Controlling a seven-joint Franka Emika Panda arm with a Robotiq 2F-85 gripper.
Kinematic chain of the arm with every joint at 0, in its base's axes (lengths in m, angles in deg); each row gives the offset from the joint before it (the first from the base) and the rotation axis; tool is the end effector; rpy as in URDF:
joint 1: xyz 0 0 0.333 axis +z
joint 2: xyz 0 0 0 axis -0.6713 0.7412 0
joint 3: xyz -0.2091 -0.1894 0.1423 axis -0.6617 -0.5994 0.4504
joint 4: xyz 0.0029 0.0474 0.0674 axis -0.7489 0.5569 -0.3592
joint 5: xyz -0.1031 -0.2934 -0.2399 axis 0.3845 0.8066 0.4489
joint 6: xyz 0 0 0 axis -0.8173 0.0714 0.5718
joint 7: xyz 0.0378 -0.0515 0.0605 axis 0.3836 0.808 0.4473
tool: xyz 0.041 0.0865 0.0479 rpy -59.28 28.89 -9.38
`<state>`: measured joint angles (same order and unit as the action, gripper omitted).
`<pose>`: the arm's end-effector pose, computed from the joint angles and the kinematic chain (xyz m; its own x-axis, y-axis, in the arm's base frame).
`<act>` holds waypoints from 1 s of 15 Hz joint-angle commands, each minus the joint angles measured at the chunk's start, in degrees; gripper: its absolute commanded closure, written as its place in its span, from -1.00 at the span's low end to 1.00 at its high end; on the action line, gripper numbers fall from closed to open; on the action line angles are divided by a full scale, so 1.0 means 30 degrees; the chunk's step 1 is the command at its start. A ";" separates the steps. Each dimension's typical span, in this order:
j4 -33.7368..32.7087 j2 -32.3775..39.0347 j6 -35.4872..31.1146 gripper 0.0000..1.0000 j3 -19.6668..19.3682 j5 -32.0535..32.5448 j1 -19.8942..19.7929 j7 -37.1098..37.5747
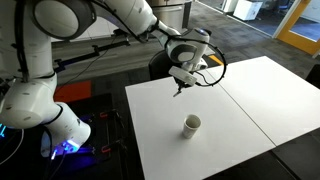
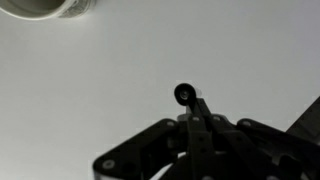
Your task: Put the marker on the table
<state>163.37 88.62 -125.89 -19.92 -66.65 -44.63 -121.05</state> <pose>0.6308 0.0142 0.2785 0.7953 0.6054 -0.0313 0.5990 -0.7927 -0.1135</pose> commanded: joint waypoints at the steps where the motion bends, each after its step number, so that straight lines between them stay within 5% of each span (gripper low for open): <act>1: -0.2977 0.2092 0.2940 0.99 0.0299 0.0107 -0.0287 0.0160; 11: -0.7683 0.5554 0.8441 0.98 0.0166 0.0071 -0.0529 0.1093; 12: -0.7998 0.5761 0.8688 0.47 0.0149 0.0125 -0.0518 0.1319; 15: -0.8577 0.6161 0.8977 0.17 0.0047 0.0448 -0.0407 0.1883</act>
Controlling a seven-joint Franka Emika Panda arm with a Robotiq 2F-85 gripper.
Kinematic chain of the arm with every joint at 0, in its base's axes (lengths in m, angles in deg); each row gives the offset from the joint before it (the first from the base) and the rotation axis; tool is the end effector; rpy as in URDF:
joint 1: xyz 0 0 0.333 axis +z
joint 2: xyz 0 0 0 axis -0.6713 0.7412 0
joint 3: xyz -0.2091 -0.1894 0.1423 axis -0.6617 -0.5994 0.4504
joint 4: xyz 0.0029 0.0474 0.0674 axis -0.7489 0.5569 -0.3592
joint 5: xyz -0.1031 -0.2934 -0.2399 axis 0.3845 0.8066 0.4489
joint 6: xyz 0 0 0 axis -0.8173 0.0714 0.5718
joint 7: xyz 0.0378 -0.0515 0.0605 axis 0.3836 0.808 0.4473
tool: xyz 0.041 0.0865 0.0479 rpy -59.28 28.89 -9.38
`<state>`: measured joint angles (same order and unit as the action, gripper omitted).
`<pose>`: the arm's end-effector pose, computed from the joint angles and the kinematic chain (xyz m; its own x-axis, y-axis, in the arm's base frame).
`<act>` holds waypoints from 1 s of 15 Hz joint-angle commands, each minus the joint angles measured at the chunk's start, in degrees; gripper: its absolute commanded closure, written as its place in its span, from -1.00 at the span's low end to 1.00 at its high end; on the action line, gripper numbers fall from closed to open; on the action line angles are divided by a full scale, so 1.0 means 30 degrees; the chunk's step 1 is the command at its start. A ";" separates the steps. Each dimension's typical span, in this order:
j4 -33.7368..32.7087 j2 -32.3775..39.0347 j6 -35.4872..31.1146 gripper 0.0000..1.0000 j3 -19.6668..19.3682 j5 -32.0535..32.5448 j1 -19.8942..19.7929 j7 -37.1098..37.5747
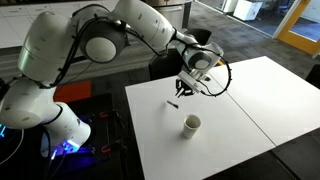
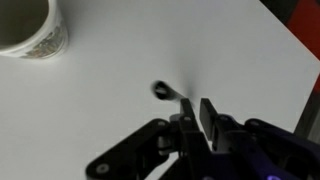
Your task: Put the marker on the table
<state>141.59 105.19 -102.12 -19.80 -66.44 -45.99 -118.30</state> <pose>0.6691 -0.0010 0.2220 0.7722 0.5704 -0.2799 0.4915 -0.8155 -0.3057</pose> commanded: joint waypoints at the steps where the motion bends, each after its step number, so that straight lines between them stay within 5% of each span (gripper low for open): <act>1: -0.1363 0.0665 0.0938 0.00 -0.0072 0.0560 0.0112 0.1292; 8: 0.0888 -0.1071 -0.2741 -0.98 -0.0906 0.4121 0.1061 0.4459; 15: 0.0223 -0.0725 -0.2941 -1.00 -0.0761 0.5111 0.1154 0.5277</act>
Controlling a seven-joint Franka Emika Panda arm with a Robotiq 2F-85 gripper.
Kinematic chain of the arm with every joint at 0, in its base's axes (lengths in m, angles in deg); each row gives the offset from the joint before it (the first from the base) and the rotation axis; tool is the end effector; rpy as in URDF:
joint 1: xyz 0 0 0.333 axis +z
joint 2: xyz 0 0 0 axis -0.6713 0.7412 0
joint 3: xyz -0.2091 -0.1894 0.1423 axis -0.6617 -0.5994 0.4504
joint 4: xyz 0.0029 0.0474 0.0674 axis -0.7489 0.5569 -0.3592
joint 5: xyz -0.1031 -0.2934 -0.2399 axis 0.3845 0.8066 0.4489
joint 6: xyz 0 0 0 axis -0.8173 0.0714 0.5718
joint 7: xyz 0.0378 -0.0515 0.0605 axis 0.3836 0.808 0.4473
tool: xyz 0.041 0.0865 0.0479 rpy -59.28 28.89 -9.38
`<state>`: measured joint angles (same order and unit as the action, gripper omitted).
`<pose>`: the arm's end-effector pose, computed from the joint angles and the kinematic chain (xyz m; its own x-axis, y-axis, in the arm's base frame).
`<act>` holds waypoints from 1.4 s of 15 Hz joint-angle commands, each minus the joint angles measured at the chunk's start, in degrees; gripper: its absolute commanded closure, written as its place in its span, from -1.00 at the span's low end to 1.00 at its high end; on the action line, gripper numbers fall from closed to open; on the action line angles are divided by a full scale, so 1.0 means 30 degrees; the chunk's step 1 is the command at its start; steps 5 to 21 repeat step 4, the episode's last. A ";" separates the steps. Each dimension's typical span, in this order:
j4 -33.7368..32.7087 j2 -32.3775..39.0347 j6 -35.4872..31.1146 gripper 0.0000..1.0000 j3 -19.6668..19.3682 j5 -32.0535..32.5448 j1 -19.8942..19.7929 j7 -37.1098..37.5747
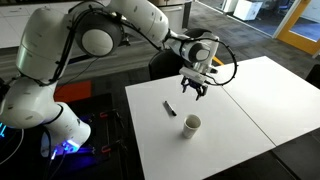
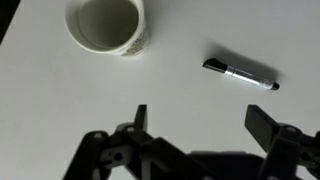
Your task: Put the marker on the table
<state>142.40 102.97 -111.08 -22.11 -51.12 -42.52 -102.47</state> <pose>0.6899 -0.0025 0.2502 0.8649 0.4171 -0.2793 0.4514 -0.8896 0.0695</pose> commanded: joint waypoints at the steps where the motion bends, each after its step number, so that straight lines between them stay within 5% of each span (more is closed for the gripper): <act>1: 0.0016 -0.0039 0.0035 -1.00 0.0004 0.0010 0.0011 0.0023; 21: 0.0075 -0.0049 0.0012 -1.00 -0.0019 0.0018 0.0007 0.0028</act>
